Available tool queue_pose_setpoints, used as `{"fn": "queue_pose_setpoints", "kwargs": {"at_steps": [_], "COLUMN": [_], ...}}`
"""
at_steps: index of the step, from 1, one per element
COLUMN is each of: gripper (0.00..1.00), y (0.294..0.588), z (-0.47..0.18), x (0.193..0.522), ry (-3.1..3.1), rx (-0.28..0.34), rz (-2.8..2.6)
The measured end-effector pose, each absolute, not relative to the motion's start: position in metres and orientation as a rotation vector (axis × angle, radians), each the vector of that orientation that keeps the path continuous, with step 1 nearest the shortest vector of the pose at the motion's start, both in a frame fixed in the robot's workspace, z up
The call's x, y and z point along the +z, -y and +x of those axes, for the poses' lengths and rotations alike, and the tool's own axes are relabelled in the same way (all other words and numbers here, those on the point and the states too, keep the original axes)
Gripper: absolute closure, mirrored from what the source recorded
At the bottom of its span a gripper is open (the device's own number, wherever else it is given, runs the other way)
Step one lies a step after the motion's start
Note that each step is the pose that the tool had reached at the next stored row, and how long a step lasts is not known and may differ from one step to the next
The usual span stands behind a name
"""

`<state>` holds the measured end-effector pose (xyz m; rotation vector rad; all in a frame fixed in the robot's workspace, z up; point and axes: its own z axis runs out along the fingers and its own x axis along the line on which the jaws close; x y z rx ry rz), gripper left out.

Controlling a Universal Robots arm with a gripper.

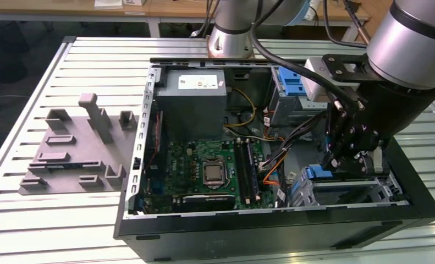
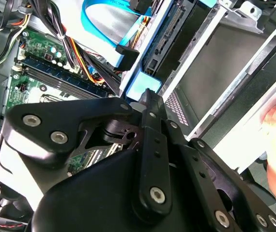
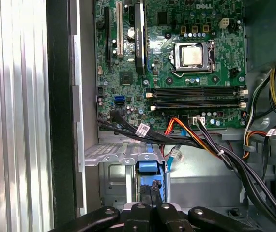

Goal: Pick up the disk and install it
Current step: 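Insert the first disk wire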

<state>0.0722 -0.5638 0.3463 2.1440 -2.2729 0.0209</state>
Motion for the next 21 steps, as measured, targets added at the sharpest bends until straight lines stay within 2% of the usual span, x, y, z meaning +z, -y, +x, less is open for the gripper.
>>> {"fn": "queue_pose_setpoints", "kwargs": {"at_steps": [21], "gripper": [0.89], "y": [0.564], "z": [0.097], "x": [0.346], "ry": [2.273], "rx": [0.021], "rz": [2.144]}}
